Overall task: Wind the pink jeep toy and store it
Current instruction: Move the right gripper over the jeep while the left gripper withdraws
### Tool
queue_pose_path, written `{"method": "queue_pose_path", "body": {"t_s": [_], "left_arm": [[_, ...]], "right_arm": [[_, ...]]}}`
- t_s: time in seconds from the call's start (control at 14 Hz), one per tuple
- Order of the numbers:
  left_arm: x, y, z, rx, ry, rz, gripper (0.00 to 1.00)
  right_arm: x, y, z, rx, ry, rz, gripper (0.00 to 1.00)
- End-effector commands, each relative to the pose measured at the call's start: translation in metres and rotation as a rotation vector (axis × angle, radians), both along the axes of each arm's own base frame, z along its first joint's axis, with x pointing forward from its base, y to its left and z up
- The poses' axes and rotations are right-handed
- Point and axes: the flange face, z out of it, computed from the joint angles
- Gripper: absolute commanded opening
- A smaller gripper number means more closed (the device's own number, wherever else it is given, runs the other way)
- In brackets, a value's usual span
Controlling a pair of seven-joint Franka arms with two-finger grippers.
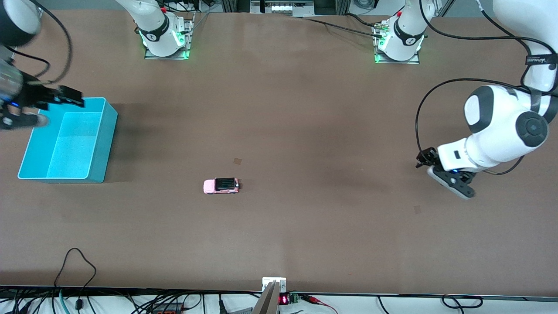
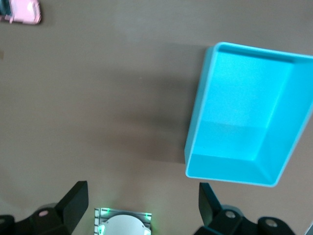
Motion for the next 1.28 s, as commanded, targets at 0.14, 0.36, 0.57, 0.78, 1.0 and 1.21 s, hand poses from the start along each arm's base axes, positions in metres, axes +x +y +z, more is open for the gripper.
{"method": "queue_pose_path", "body": {"t_s": [0.14,0.36,0.57,0.78,1.0,1.21], "left_arm": [[-0.001,0.032,0.052,0.005,-0.047,0.369,1.00],[-0.003,0.044,0.087,-0.006,-0.052,0.434,1.00],[-0.019,0.055,0.138,-0.047,-0.034,0.510,1.00],[-0.031,0.070,0.179,-0.051,-0.016,0.587,1.00],[-0.037,0.046,0.182,-0.041,0.028,0.592,1.00],[-0.042,0.029,0.188,-0.032,0.016,0.559,1.00]], "right_arm": [[0.026,0.052,-0.048,0.134,0.020,0.249,1.00],[0.044,0.094,-0.067,0.220,-0.070,0.593,1.00],[0.054,0.158,-0.110,0.256,-0.089,0.903,1.00],[0.062,0.208,-0.165,0.277,-0.104,1.132,1.00],[0.062,0.251,-0.205,0.219,-0.113,1.290,1.00],[0.073,0.272,-0.232,0.193,-0.193,1.339,1.00]]}}
